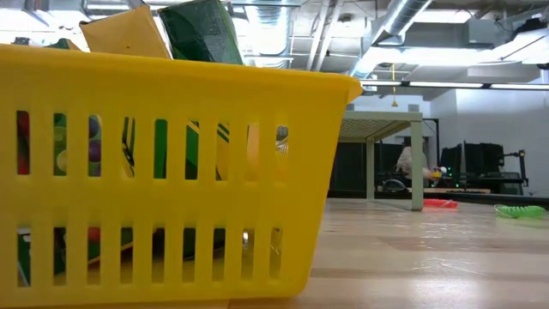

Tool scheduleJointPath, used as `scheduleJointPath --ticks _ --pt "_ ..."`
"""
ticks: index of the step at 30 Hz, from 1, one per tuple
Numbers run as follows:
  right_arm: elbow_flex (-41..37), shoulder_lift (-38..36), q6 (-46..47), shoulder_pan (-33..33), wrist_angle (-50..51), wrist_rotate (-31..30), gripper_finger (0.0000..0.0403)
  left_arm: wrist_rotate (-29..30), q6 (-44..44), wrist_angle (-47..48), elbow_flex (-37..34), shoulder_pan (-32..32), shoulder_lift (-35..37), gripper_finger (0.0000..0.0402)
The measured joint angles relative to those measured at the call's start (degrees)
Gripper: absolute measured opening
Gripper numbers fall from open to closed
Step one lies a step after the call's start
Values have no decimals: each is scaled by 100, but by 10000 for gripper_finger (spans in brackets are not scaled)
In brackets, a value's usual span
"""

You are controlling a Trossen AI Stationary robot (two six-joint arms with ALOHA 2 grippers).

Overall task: Pick & Place Office Desk Supplies
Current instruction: Put the black rubber band into the red bin, then put the orange spring keychain into the black bin

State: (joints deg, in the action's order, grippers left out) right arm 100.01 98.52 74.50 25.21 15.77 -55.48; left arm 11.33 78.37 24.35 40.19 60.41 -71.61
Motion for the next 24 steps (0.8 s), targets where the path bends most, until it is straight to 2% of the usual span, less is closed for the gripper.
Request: scheduleJointPath --ticks 5,16,20,24 --pt "0 4 1 0 0 3 52 134 -291 -358 -64 -1 -3 94" --pt "0 7 -76 0 50 8 52 323 -613 2 -64 -5 9 252" --pt "0 -16 -438 14 140 12 52 617 -747 -165 -64 -5 202 280" --pt "2 -170 -469 38 993 1 52 1015 -1121 -296 -64 -5 614 284"
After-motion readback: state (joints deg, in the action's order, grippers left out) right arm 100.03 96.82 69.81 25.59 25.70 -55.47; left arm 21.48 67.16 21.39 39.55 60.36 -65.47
